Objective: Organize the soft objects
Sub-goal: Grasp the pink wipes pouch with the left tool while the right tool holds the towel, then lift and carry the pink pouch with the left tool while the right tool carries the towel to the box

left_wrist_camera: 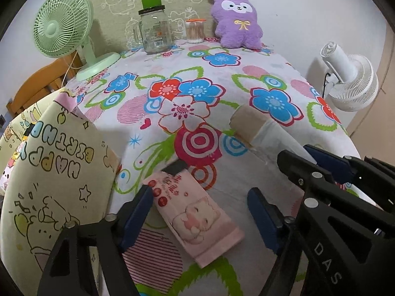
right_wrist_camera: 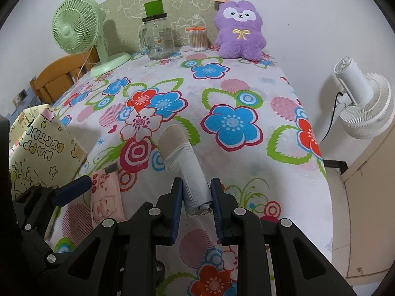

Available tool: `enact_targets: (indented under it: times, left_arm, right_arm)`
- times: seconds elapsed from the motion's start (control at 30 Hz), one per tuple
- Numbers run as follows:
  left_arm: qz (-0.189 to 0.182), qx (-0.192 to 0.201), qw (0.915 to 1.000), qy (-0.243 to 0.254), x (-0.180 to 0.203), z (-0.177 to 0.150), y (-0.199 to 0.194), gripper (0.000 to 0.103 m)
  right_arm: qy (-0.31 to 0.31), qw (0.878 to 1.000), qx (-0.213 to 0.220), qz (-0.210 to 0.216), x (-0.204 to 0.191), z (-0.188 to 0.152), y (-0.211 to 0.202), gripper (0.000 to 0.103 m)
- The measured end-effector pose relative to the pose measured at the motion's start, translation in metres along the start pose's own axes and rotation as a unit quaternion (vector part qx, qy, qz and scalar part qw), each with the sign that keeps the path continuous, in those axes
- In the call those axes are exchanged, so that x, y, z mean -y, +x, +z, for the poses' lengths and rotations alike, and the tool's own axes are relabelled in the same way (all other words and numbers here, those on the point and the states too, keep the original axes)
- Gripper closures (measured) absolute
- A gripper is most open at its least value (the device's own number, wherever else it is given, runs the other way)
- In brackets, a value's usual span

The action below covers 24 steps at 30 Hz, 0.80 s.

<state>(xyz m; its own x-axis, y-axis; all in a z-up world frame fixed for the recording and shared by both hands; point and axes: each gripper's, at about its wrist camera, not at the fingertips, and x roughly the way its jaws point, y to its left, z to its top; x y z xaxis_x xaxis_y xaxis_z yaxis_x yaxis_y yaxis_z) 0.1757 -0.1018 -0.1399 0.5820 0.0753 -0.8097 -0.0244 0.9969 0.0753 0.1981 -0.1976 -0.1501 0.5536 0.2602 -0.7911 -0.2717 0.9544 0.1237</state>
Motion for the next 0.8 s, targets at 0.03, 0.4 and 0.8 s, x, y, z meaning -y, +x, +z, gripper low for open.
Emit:
enact_targets:
  times: [0.03,0.4,0.8]
  left_arm:
    - [-0.001,0.002,1.0,0.001,0.0,0.001,0.0,0.029]
    - [-0.001,0.014,0.9997,0.02,0.005,-0.003,-0.005,0.065]
    - [-0.017,0.006,0.9991,0.037,0.009,-0.022,-0.022,0.065]
  right_arm:
    - [0.001,1.0,0.0,0.0,0.0,0.0,0.0,0.078]
    - [0.011,1.0,-0.006,-0.002,0.001,-0.005,-0.001,0.077]
    - [0.036,0.999,-0.009,-0.017,-0.002,-0.028,-0.018,0.077]
